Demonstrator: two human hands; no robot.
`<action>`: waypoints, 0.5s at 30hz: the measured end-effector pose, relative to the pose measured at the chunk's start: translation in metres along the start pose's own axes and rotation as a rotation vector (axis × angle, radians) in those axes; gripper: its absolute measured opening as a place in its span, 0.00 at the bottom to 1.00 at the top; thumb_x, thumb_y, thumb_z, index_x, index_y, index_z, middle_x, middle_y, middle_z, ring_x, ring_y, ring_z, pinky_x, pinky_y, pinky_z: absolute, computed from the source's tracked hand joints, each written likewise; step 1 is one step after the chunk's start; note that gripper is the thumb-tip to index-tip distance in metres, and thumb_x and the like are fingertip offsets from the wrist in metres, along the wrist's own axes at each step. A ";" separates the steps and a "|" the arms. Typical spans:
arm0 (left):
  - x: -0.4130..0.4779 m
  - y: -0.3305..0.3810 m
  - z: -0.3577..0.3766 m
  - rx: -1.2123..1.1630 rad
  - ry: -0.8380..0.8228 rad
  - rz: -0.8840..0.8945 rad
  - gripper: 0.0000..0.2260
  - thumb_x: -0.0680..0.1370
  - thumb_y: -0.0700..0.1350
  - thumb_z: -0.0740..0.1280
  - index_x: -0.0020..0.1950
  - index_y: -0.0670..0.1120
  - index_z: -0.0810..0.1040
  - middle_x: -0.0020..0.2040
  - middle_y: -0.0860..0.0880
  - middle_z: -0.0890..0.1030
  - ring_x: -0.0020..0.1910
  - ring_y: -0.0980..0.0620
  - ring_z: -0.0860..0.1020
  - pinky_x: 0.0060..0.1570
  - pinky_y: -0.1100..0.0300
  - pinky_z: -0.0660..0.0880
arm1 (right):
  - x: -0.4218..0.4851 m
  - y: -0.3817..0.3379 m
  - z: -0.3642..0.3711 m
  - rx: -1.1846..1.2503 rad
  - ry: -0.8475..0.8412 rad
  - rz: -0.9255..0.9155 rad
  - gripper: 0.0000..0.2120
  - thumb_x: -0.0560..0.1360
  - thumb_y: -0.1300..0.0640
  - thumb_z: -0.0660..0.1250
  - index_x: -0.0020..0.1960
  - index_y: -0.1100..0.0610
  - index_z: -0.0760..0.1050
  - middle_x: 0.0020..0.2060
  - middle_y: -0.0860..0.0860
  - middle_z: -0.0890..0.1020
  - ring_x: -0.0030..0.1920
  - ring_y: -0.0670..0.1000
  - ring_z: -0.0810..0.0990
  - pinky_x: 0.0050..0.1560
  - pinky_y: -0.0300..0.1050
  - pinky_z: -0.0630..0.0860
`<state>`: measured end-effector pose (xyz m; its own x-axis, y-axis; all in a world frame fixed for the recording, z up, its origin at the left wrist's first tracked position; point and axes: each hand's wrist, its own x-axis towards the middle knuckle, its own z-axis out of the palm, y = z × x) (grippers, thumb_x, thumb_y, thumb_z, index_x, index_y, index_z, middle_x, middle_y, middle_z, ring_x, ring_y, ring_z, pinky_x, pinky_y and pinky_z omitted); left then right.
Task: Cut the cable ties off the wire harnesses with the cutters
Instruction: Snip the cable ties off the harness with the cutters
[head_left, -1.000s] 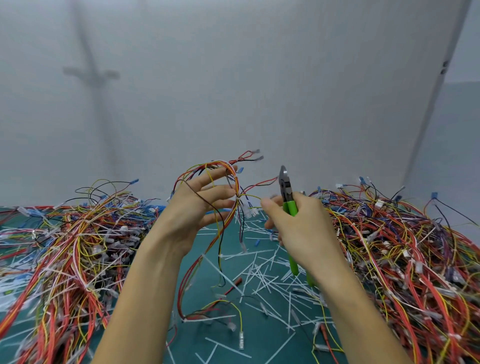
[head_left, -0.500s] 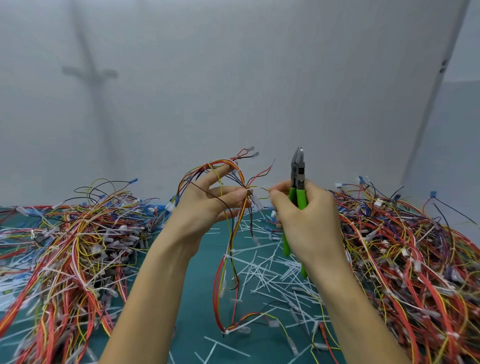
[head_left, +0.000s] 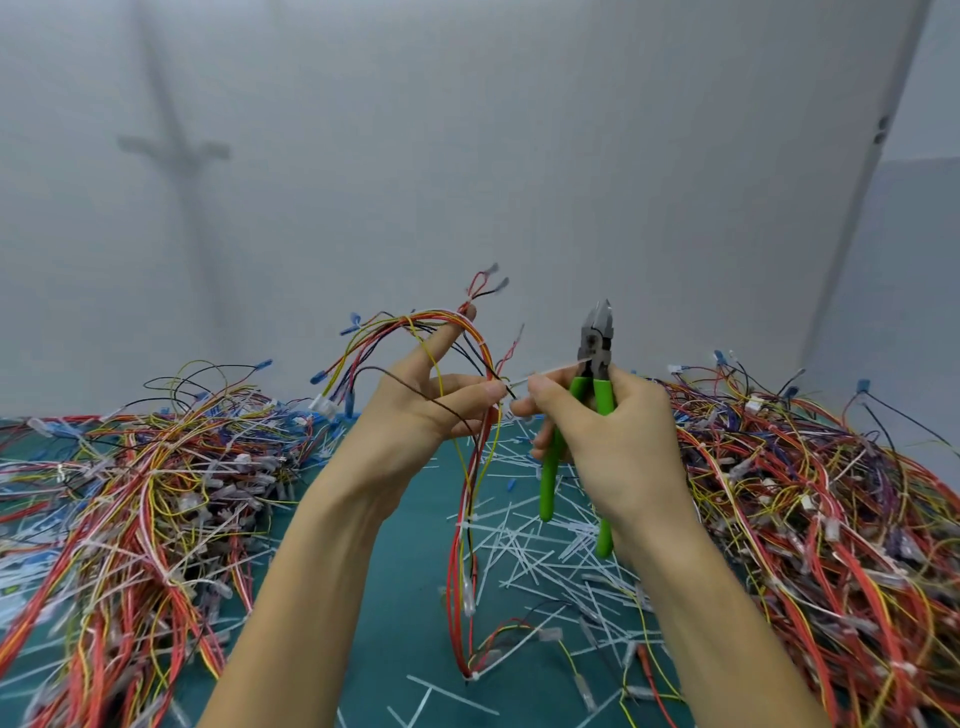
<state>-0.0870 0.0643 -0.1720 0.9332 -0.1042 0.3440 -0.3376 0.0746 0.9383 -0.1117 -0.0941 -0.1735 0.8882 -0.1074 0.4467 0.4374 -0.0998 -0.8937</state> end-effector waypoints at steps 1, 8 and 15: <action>0.000 0.000 0.001 -0.004 -0.020 0.001 0.34 0.67 0.45 0.73 0.72 0.61 0.69 0.40 0.48 0.81 0.38 0.57 0.79 0.39 0.67 0.76 | 0.000 0.000 -0.001 0.007 -0.010 0.003 0.05 0.76 0.57 0.70 0.42 0.55 0.79 0.36 0.49 0.86 0.30 0.50 0.81 0.40 0.59 0.83; 0.000 -0.001 -0.004 -0.104 -0.073 -0.005 0.34 0.69 0.43 0.71 0.74 0.56 0.66 0.49 0.44 0.86 0.44 0.54 0.81 0.50 0.61 0.78 | 0.000 0.003 -0.002 0.002 0.010 -0.001 0.02 0.75 0.59 0.70 0.46 0.54 0.78 0.33 0.53 0.84 0.30 0.52 0.83 0.39 0.62 0.83; 0.005 -0.004 -0.003 -0.082 -0.063 0.005 0.27 0.73 0.43 0.72 0.70 0.55 0.68 0.51 0.46 0.86 0.40 0.55 0.83 0.42 0.65 0.79 | 0.002 0.003 0.000 -0.002 0.018 0.017 0.05 0.75 0.58 0.68 0.47 0.50 0.73 0.36 0.49 0.86 0.29 0.49 0.81 0.41 0.63 0.82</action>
<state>-0.0807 0.0661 -0.1740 0.9210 -0.1653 0.3528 -0.3288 0.1563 0.9314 -0.1084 -0.0945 -0.1754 0.8930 -0.1268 0.4319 0.4218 -0.0997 -0.9012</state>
